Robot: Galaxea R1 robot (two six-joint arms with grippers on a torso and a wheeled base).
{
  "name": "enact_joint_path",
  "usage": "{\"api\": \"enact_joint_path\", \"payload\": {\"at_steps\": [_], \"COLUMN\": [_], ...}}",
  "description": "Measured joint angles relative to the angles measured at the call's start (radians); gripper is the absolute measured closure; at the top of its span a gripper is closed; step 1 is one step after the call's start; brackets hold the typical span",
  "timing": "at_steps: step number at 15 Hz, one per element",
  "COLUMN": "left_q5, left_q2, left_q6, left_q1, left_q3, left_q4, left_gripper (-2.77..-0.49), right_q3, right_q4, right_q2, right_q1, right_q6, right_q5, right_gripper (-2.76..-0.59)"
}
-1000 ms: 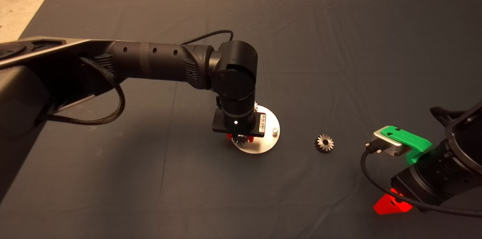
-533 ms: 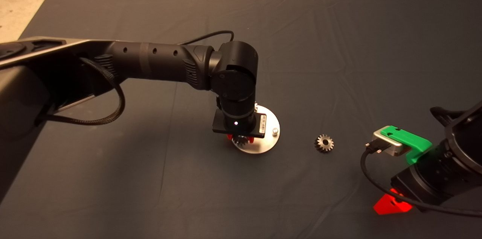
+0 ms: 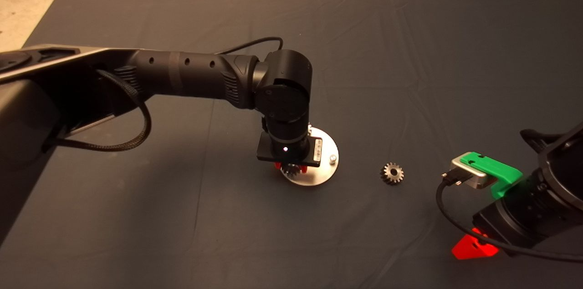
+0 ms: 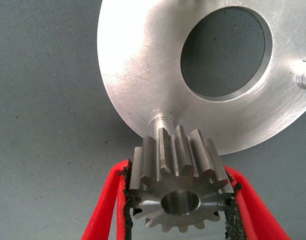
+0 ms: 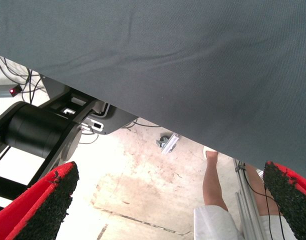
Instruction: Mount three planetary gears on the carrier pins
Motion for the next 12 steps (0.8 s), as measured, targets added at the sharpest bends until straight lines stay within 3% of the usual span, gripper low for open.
{"api": "enact_joint_path", "payload": {"at_steps": [3, 12], "left_q5": [0.000, 0.000], "left_q2": [0.000, -0.004], "left_q6": [0.000, 0.006], "left_q1": [0.011, 0.011], "left_q3": [0.000, -0.001], "left_q4": [0.000, 0.002], "left_gripper": [-0.85, -0.85], "right_q3": [0.000, 0.000], "right_q4": [0.000, 0.000], "right_q2": [0.000, 0.000], "right_q1": [0.000, 0.000], "right_q6": [0.000, 0.000], "right_q5": [0.000, 0.000], "right_gripper": [-2.75, -2.75]}}
